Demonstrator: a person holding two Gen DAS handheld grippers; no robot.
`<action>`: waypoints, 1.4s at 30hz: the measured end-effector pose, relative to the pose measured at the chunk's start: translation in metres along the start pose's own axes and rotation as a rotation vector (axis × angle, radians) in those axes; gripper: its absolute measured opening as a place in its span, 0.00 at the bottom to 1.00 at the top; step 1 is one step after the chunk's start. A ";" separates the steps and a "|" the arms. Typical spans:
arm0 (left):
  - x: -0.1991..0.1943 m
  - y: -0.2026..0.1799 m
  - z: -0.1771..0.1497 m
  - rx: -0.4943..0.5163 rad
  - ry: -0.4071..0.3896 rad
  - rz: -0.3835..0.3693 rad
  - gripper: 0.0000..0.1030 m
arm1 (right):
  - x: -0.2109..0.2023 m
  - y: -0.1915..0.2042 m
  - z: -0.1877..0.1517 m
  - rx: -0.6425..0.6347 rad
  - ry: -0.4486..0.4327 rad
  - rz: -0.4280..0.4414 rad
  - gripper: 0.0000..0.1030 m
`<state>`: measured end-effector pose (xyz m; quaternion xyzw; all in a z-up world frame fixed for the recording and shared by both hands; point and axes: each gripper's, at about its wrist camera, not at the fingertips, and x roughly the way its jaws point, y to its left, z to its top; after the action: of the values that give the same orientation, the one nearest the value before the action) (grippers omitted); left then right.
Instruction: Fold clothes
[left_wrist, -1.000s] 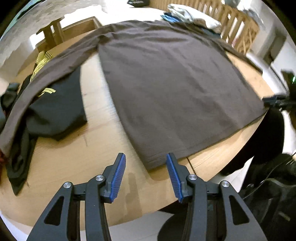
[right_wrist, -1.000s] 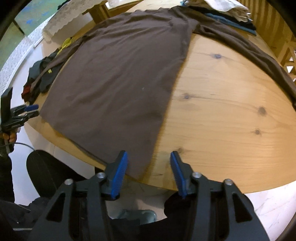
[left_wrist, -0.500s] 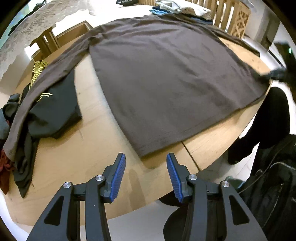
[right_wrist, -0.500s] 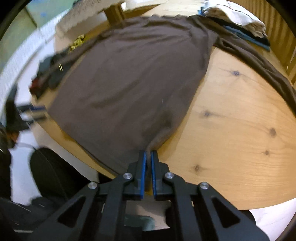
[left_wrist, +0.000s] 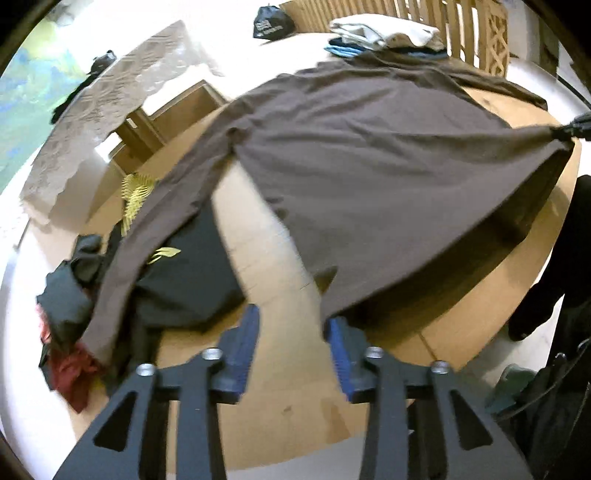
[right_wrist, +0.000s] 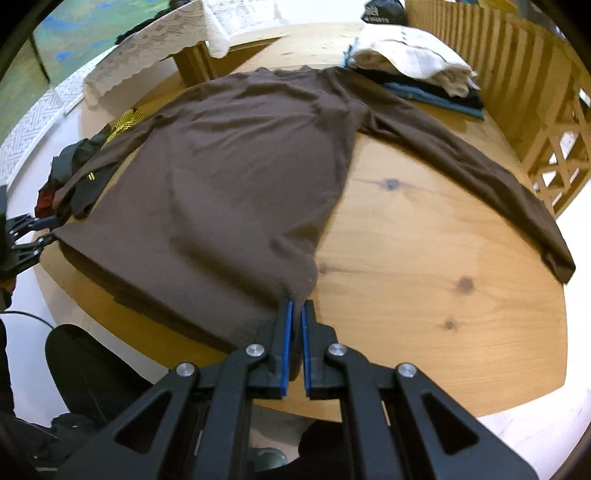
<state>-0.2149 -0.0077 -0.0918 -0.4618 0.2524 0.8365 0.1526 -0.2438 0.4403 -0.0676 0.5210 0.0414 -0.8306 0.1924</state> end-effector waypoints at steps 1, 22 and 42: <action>-0.001 0.004 -0.003 -0.008 0.003 -0.006 0.37 | 0.002 0.001 -0.002 -0.004 0.011 -0.005 0.05; 0.028 -0.037 -0.033 0.085 0.105 -0.087 0.42 | 0.016 0.009 -0.002 -0.055 0.074 -0.060 0.05; -0.003 -0.008 -0.048 0.024 0.089 -0.065 0.05 | 0.039 0.023 -0.027 -0.071 0.168 -0.016 0.05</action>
<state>-0.1757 -0.0285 -0.1127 -0.5044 0.2537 0.8068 0.1739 -0.2273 0.4162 -0.1111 0.5813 0.0910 -0.7835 0.1996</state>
